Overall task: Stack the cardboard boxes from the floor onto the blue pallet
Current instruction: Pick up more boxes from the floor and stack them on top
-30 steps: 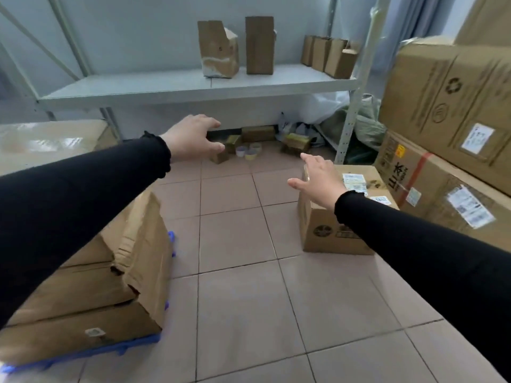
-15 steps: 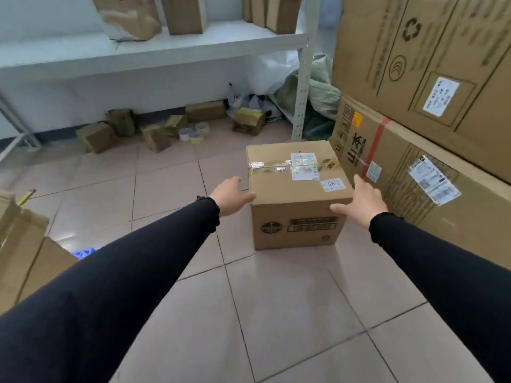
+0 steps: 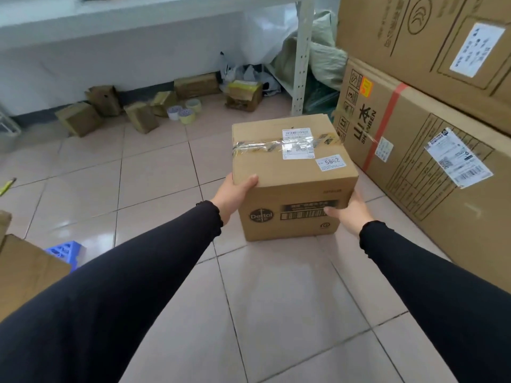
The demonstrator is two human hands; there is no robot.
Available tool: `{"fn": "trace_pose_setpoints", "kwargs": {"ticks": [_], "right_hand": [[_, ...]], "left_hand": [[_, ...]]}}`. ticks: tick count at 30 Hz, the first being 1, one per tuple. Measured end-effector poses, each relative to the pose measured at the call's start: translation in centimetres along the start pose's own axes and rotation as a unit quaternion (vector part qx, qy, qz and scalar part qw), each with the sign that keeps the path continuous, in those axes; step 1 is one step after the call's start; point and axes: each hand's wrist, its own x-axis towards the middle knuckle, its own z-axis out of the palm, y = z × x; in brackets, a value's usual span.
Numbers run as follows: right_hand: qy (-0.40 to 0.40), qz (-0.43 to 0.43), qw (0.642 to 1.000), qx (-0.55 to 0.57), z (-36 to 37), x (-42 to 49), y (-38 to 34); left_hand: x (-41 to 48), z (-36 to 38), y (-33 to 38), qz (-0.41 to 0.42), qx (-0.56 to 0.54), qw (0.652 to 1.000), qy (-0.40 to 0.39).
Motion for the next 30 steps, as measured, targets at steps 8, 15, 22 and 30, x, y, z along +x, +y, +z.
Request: {"fn": "trace_pose_setpoints", "kwargs": {"ticks": [8,15,22,30], "right_hand": [[0.025,-0.077,0.996,0.025,2.6,-6.1,-7.7],[0.077,-0.215,0.972,0.059,2.2,-14.5,-21.2],[0.110,-0.344,0.925,0.120,1.5,-25.2,-36.8],[0.066,-0.448,0.868,0.201,6.5,-38.2,-49.7]], "left_hand": [[-5.7,-7.6,2.6,-0.023,0.000,0.999,0.044],[-15.9,-16.9,11.0,0.040,-0.046,0.988,0.140],[-28.9,-27.9,20.8,0.137,-0.103,0.962,0.213],[-43.0,-42.5,25.8,0.262,-0.094,0.916,0.289]]}}
